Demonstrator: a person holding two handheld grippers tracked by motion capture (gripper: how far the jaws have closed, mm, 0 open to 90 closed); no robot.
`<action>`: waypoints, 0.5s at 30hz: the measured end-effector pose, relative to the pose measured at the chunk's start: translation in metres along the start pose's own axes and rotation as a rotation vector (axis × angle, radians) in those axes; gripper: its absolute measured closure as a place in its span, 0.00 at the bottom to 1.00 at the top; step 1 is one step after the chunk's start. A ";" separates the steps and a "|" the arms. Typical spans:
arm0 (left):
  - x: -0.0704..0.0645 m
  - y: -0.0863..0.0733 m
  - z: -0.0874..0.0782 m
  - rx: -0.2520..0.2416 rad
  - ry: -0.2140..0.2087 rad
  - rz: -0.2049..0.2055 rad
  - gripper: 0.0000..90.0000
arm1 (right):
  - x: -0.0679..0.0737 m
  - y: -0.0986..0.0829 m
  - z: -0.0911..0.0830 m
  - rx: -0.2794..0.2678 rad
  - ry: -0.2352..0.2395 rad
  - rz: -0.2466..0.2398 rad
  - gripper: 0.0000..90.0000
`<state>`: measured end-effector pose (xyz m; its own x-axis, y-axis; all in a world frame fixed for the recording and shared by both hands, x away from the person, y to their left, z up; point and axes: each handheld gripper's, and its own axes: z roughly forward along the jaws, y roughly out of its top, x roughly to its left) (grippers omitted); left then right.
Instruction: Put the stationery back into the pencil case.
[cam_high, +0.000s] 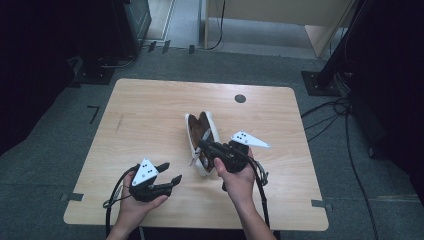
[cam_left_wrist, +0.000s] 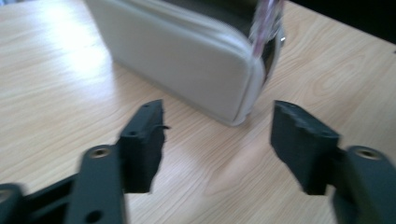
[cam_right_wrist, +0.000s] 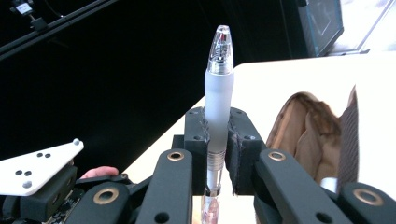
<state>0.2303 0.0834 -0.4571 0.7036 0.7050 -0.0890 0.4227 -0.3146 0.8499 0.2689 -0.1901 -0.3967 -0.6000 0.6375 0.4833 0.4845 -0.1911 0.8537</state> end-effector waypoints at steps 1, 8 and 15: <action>0.002 -0.001 0.000 0.009 0.008 -0.004 0.33 | 0.000 0.002 -0.001 -0.003 -0.006 -0.006 0.89; 0.015 -0.011 -0.004 0.048 0.053 -0.042 0.19 | 0.001 0.013 -0.003 -0.011 -0.067 -0.080 0.89; 0.033 -0.025 -0.009 0.087 0.121 -0.085 0.11 | -0.001 0.017 0.003 0.017 -0.149 -0.159 0.89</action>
<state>0.2381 0.1201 -0.4770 0.5918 0.8010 -0.0907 0.5291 -0.3010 0.7934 0.2800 -0.1916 -0.3829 -0.5694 0.7622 0.3080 0.4027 -0.0681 0.9128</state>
